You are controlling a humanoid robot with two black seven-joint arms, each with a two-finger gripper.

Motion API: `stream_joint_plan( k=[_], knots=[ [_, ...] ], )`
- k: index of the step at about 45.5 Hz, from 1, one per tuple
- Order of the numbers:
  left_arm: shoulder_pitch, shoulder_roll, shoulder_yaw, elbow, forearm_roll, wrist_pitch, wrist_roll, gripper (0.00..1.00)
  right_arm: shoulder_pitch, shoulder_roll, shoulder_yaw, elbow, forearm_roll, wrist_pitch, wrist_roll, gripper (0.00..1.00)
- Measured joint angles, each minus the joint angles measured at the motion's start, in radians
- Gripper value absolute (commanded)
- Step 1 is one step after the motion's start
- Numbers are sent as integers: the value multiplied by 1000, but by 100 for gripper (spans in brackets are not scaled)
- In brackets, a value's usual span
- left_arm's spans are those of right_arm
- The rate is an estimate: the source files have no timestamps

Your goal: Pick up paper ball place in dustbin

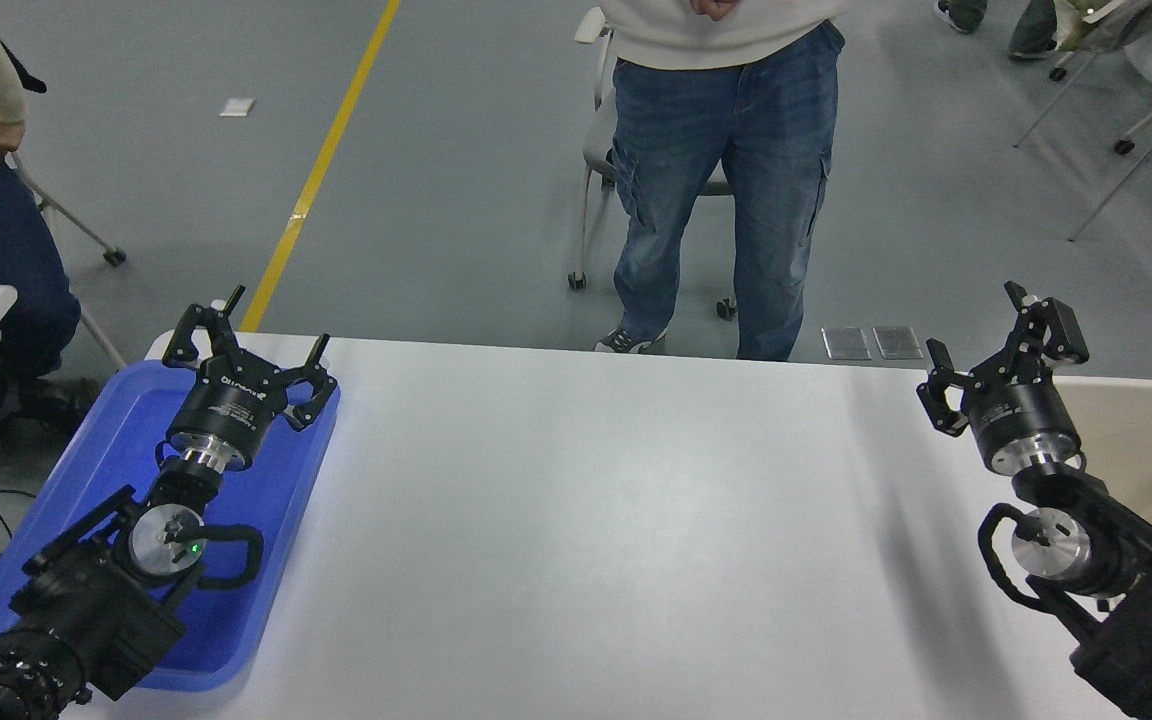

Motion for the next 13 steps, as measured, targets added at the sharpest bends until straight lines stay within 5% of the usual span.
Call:
stream_joint_plan(
  k=[13],
  knots=[
    [0,0,0,0,0,0,0,100,-44,23,-2,0,10,4,30,100]
  ],
)
